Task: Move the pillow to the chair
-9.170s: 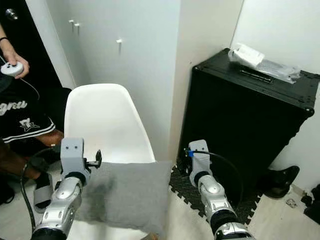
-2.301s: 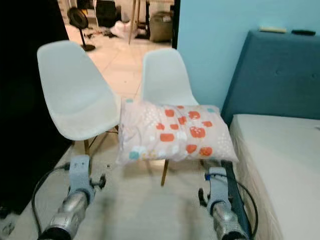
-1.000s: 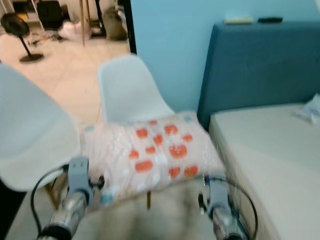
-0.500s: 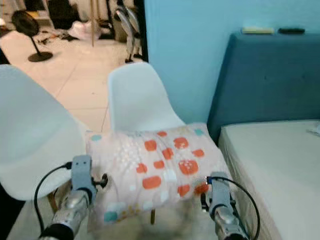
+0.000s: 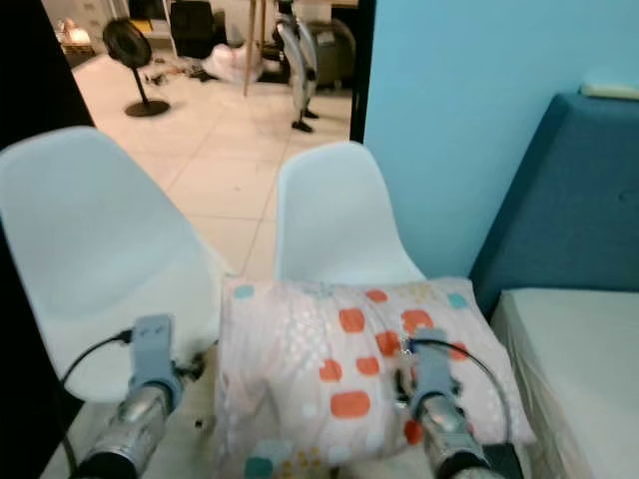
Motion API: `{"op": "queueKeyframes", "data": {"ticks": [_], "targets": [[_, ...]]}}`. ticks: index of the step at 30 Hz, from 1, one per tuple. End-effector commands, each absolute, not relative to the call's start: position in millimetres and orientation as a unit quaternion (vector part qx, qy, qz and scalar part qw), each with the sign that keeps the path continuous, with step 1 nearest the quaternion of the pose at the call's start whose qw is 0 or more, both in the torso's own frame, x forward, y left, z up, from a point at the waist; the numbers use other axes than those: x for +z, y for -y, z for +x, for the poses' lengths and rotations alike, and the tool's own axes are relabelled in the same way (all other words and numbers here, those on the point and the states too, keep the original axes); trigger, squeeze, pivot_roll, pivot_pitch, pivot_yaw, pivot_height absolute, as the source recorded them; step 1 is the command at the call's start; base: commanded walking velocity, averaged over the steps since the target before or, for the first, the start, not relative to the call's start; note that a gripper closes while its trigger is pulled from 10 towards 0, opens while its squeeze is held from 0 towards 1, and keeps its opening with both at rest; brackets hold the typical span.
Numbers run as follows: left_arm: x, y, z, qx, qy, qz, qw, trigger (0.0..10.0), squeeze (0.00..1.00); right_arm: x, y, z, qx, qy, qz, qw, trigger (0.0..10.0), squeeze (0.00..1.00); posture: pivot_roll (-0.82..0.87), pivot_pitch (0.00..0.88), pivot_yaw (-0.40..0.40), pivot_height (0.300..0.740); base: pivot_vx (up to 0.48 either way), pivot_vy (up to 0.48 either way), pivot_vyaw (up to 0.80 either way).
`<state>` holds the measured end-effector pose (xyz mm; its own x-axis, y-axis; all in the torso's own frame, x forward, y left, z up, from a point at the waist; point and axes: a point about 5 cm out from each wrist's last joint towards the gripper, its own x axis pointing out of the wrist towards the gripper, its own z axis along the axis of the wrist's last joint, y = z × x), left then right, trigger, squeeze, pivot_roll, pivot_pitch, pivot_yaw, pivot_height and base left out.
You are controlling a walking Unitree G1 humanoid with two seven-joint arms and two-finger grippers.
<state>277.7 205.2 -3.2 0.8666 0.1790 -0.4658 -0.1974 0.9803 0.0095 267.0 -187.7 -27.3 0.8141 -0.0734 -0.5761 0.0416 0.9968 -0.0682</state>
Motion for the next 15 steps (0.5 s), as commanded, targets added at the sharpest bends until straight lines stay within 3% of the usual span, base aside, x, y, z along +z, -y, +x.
{"op": "queueKeyframes", "data": {"ticks": [1,8,15], "targets": [[-4.1,-199.0,278.5,0.091,-0.243,-0.025,0.965,10.0,0.00,-30.6,199.1,261.1,-0.045,-0.315,-0.031,0.948,10.0,0.00,0.01,0.035,-0.021,0.740,0.262,0.000,0.00],[-3.6,-198.7,279.2,0.089,-0.242,-0.024,0.966,10.0,0.00,-30.5,199.3,261.3,-0.046,-0.314,-0.030,0.948,10.0,0.00,0.01,0.030,-0.021,0.740,0.261,0.000,0.00],[-2.5,-197.1,280.3,0.083,-0.239,-0.015,0.967,10.0,0.00,-31.2,199.2,259.9,-0.046,-0.313,-0.030,0.948,10.0,0.00,0.01,0.023,-0.018,0.740,0.000,0.000,0.00]]}}
